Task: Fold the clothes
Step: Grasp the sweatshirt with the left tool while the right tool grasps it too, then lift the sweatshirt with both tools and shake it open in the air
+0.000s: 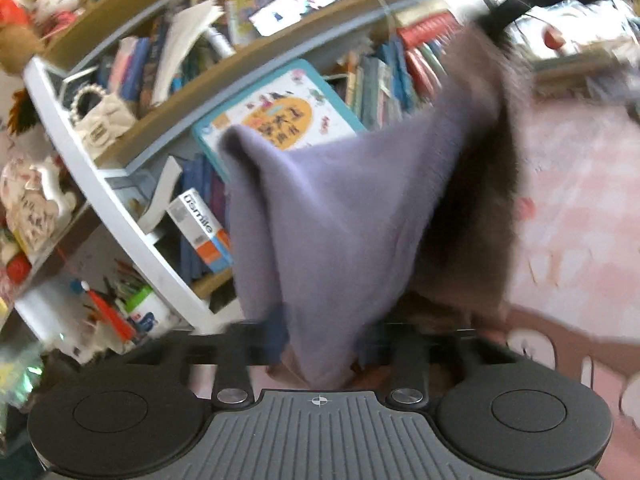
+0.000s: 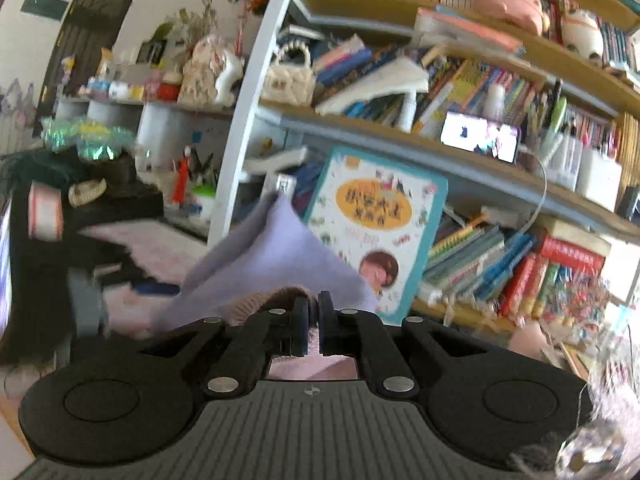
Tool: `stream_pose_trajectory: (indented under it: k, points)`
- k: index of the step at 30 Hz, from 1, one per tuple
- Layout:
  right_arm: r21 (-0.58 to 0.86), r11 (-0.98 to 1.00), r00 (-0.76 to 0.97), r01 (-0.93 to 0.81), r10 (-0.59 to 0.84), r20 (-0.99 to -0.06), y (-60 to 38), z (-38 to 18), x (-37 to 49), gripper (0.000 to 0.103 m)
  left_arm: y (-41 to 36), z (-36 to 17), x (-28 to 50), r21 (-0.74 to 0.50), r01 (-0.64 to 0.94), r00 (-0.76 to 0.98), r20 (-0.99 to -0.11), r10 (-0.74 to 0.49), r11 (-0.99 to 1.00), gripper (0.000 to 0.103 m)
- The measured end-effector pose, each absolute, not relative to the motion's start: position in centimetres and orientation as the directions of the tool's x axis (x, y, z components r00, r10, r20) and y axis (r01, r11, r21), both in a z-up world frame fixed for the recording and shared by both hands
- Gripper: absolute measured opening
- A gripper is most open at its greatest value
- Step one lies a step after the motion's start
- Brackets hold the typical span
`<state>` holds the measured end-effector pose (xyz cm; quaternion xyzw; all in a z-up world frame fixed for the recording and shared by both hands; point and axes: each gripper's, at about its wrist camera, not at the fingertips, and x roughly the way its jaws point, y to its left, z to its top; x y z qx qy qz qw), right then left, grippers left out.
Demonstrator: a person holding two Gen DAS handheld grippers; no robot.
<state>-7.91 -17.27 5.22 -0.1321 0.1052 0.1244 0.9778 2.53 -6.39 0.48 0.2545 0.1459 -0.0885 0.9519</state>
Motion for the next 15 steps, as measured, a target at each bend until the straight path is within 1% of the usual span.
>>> stream_pose_trajectory:
  k: [1, 2, 4, 5, 6, 8, 9, 11, 15]
  points:
    - [-0.226, 0.933, 0.941, -0.28, 0.22, -0.259, -17.6, 4.9, -8.1, 0.004, -5.7, 1.3, 2.5, 0.409, 0.24, 0.944, -0.31, -0.114, 0.88, 0.016]
    - [-0.218, 0.93, 0.931, -0.297, 0.232, -0.281, -17.8, 4.5, -8.4, 0.009, -5.0, 2.3, 2.3, 0.362, 0.237, 0.949, -0.286, -0.135, 0.901, 0.015]
    - [-0.203, 0.918, 0.908, -0.34, 0.264, -0.326, -18.0, 3.8, -9.0, 0.037, -4.0, 4.5, 1.8, 0.322, 0.213, 0.964, -0.22, -0.146, 0.922, 0.013]
    - [-0.198, 0.912, 0.896, -0.36, 0.279, -0.346, -17.9, 3.4, -9.3, 0.066, -3.7, 5.6, 1.5, 0.314, 0.203, 0.971, -0.188, -0.149, 0.928, 0.012]
    - [-0.197, 0.901, 0.881, -0.386, 0.298, -0.367, -17.7, 2.9, -9.6, 0.073, -3.4, 6.7, 1.1, 0.307, 0.197, 0.975, -0.157, -0.154, 0.931, 0.012]
    - [-0.209, 0.876, 0.853, -0.435, 0.327, -0.407, -16.7, 1.9, -10.0, 0.075, -3.2, 8.7, 0.2, 0.297, 0.196, 0.979, -0.11, -0.17, 0.934, 0.01]
    - [-0.224, 0.864, 0.842, -0.451, 0.328, -0.429, -16.0, 1.3, -10.0, 0.078, -3.1, 9.8, -0.4, 0.292, 0.199, 0.98, -0.084, -0.182, 0.936, 0.01]
    - [-0.264, 0.842, 0.828, -0.469, 0.316, -0.463, -14.5, 0.0, -9.9, 0.079, -3.0, 11.5, -1.6, 0.282, 0.206, 0.978, -0.037, -0.204, 0.937, 0.01]
    - [-0.303, 0.822, 0.82, -0.482, 0.302, -0.486, -11.9, -1.7, -9.4, 0.079, -2.9, 14.4, -3.6, 0.271, 0.22, 0.971, 0.03, -0.237, 0.937, 0.01]
